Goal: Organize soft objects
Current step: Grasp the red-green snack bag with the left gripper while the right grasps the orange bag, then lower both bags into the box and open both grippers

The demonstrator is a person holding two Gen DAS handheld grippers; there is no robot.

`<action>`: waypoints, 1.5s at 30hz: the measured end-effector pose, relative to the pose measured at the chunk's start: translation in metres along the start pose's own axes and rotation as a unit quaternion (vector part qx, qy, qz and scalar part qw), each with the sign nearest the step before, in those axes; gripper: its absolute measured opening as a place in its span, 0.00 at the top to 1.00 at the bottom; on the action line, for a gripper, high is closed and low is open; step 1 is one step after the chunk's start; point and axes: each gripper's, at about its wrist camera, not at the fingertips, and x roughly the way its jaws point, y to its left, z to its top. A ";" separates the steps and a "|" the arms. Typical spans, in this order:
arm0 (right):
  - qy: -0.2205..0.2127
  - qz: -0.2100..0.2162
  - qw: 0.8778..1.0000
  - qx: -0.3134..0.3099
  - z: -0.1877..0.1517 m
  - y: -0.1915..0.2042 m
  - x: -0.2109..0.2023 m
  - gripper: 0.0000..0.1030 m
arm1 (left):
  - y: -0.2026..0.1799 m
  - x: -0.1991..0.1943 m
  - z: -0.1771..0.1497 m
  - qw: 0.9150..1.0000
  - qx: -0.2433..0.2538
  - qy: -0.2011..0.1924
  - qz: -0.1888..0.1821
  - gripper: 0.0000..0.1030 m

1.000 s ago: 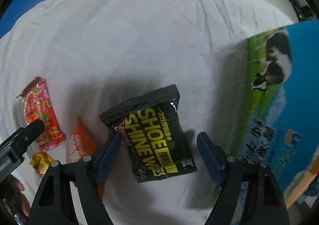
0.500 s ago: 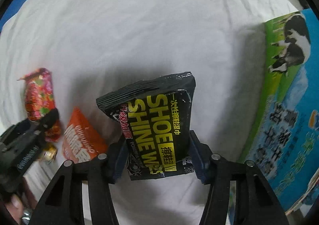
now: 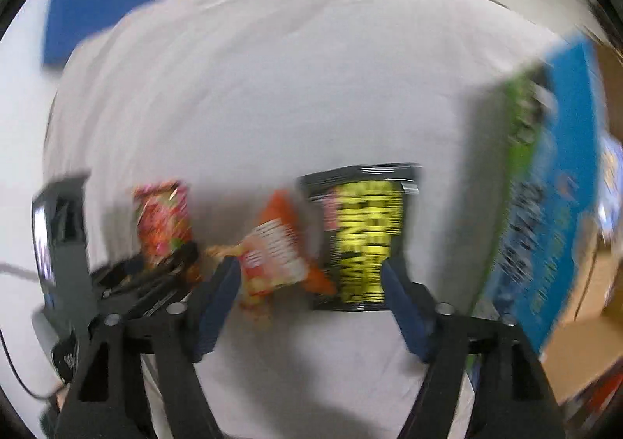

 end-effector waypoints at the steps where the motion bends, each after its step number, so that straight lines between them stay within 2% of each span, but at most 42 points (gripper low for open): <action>1: 0.011 -0.004 1.000 -0.029 0.006 0.011 0.008 0.25 | 0.003 0.000 0.003 1.000 0.000 0.000 0.000 0.56; 3: 0.038 -0.028 0.996 -0.073 0.013 0.028 0.030 0.25 | 0.003 -0.002 0.002 1.000 -0.003 0.000 0.000 0.56; 6: 0.071 -0.036 0.992 -0.096 0.020 0.038 0.055 0.25 | 0.015 0.002 -0.008 1.000 -0.008 0.000 0.003 0.56; 10: 0.076 -0.028 0.992 -0.096 0.025 0.042 0.064 0.25 | 0.026 0.007 -0.016 1.000 -0.010 -0.002 0.004 0.56; 11: 0.080 -0.027 0.992 -0.095 0.022 0.044 0.067 0.28 | 0.025 0.007 -0.016 1.000 -0.010 -0.002 0.003 0.56; 15: 0.063 -0.043 0.991 -0.107 0.022 0.053 0.060 0.28 | 0.034 0.005 -0.012 1.000 -0.013 -0.003 0.000 0.56; 17: 0.075 -0.049 0.990 -0.107 0.013 0.058 0.070 0.29 | 0.037 0.007 -0.014 1.000 -0.012 -0.004 0.001 0.56; 20: 0.085 -0.039 0.990 -0.104 0.012 0.067 0.083 0.43 | 0.033 0.010 -0.013 1.000 -0.010 -0.004 0.005 0.56; 23: 0.079 -0.040 0.991 -0.102 0.011 0.067 0.083 0.48 | 0.030 0.009 -0.012 1.000 -0.011 -0.004 0.006 0.56; 28: 0.064 -0.048 0.992 -0.097 -0.001 0.068 0.085 0.52 | 0.029 0.001 -0.015 1.000 -0.013 -0.015 0.011 0.56; 31: 0.053 -0.042 0.994 -0.088 -0.003 0.068 0.070 0.54 | 0.029 -0.004 -0.020 1.000 -0.014 -0.023 0.012 0.57; 36: 0.032 -0.027 0.996 -0.083 -0.013 0.046 0.038 0.54 | 0.027 -0.023 -0.030 0.999 -0.018 -0.046 0.009 0.58; 45: -0.012 0.004 0.996 -0.088 -0.031 0.029 -0.027 0.54 | 0.015 -0.073 -0.050 0.996 -0.020 -0.088 -0.024 0.58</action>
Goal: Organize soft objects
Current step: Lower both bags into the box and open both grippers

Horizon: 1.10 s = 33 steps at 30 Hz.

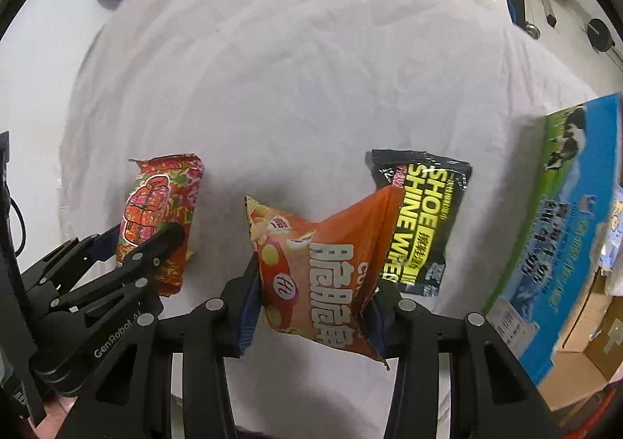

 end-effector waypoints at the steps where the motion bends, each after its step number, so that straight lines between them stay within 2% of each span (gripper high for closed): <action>1: -0.004 0.003 1.000 0.000 -0.004 -0.003 -0.007 0.54 | -0.004 -0.008 -0.002 1.000 0.002 -0.007 -0.005 0.58; 8: -0.042 0.031 0.999 0.007 -0.028 -0.030 -0.078 0.54 | -0.025 -0.063 -0.010 0.998 0.019 -0.052 -0.033 0.58; 9: -0.047 0.033 0.998 0.010 -0.030 -0.019 -0.081 0.54 | -0.029 -0.073 -0.011 0.997 0.023 -0.059 -0.038 0.58; 14: -0.080 0.050 0.995 0.033 -0.054 -0.044 -0.121 0.54 | -0.066 -0.114 -0.018 0.992 0.051 -0.092 -0.068 0.58; 17: -0.097 0.060 0.992 0.061 -0.072 -0.073 -0.142 0.54 | -0.096 -0.129 -0.021 0.988 0.072 -0.100 -0.090 0.58; 24: -0.127 0.077 0.975 0.163 -0.127 -0.178 -0.182 0.54 | -0.186 -0.136 -0.018 0.978 0.117 -0.085 -0.147 0.58; 27: -0.130 0.071 0.969 0.199 -0.146 -0.226 -0.183 0.54 | -0.225 -0.129 -0.015 0.975 0.132 -0.075 -0.164 0.58; 33: -0.128 0.052 0.953 0.268 -0.179 -0.320 -0.168 0.54 | -0.297 -0.100 0.000 0.973 0.160 -0.058 -0.156 0.58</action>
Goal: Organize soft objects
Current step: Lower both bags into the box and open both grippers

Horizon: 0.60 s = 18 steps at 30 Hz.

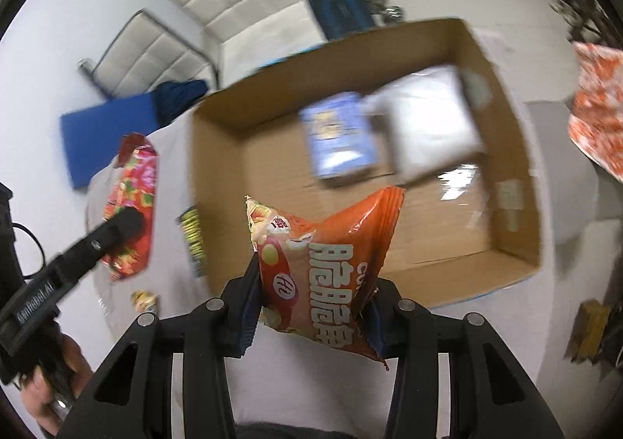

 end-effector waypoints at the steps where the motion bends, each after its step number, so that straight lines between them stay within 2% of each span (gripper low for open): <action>1: 0.001 -0.006 1.000 0.010 0.004 -0.015 0.004 0.54 | -0.006 0.011 0.006 1.000 0.002 0.006 0.005 0.58; 7: 0.015 -0.039 0.999 0.028 0.021 -0.069 0.038 0.54 | -0.025 0.075 0.029 0.998 0.017 0.040 0.049 0.58; 13: 0.037 -0.064 0.997 0.004 0.035 -0.085 0.068 0.54 | -0.024 0.133 0.039 0.991 0.031 0.084 0.097 0.58; 18: 0.062 -0.072 0.995 -0.016 0.039 -0.091 0.088 0.53 | -0.024 0.164 0.042 0.987 0.034 0.109 0.114 0.58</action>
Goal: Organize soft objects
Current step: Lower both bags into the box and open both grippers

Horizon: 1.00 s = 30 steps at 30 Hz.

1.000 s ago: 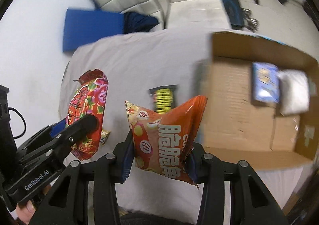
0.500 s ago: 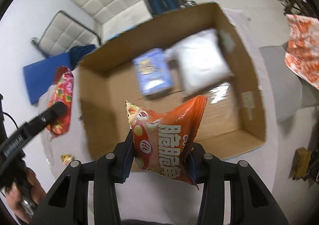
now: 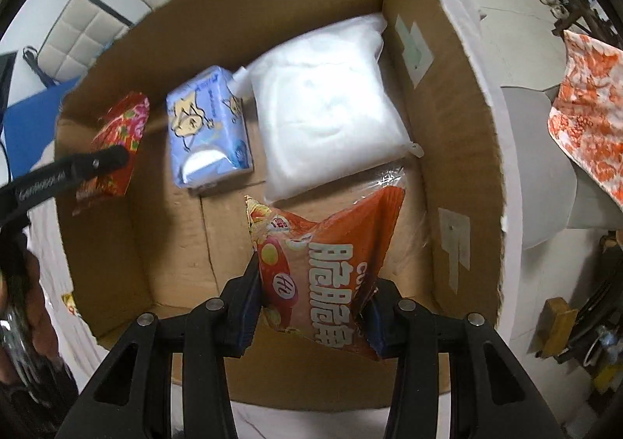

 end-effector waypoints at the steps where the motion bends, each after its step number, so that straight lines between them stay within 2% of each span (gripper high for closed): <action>1: 0.006 -0.001 1.000 -0.003 0.001 -0.001 0.003 0.53 | 0.000 0.005 0.002 1.000 -0.001 0.006 0.003 0.58; 5: 0.016 -0.012 1.000 -0.013 0.004 0.001 0.008 0.48 | 0.002 0.012 0.007 1.000 -0.004 0.018 0.011 0.57; 8: 0.022 -0.011 1.000 -0.015 0.006 0.003 0.010 0.36 | 0.005 0.007 0.009 1.000 -0.011 0.017 0.008 0.57; 12: 0.011 -0.017 1.000 -0.020 0.003 0.005 0.002 0.31 | 0.005 -0.005 0.008 1.000 -0.011 0.007 0.005 0.50; 13: 0.007 -0.019 1.000 -0.022 0.002 0.006 -0.001 0.27 | 0.004 -0.007 0.008 1.000 -0.010 0.004 0.005 0.48; 14: 0.004 -0.019 1.000 -0.025 0.001 0.007 -0.005 0.16 | 0.004 -0.013 0.004 1.000 -0.007 0.000 0.006 0.47; 15: 0.002 -0.017 0.999 -0.027 0.000 0.008 -0.007 0.09 | 0.003 -0.016 0.002 1.000 -0.005 -0.004 0.007 0.46; 17: -0.004 -0.016 0.999 -0.030 -0.004 0.011 -0.012 0.08 | 0.001 -0.025 -0.004 1.000 0.000 -0.015 0.005 0.44; 19: -0.014 -0.023 0.999 -0.036 -0.009 0.015 -0.018 0.07 | -0.002 -0.037 -0.013 1.000 0.004 -0.028 0.002 0.31; 20: -0.023 -0.027 0.999 -0.038 -0.012 0.018 -0.022 0.03 | -0.002 -0.043 -0.017 0.999 0.005 -0.038 0.000 0.30; 21: -0.030 -0.030 0.998 -0.040 -0.014 0.018 -0.025 0.00 | -0.003 -0.051 -0.022 0.999 0.006 -0.047 0.002 0.24; 22: -0.037 -0.031 0.998 -0.041 -0.016 0.019 -0.030 0.00 | -0.005 -0.058 -0.027 0.998 0.008 -0.057 0.003 0.13; 23: -0.048 -0.035 0.997 -0.039 -0.020 0.021 -0.036 0.00 | -0.006 -0.063 -0.032 0.998 0.010 -0.064 0.003 0.10; 30: -0.117 -0.073 0.990 -0.042 -0.045 0.026 -0.084 0.00 | -0.012 -0.106 -0.078 0.994 0.002 -0.111 -0.001 0.07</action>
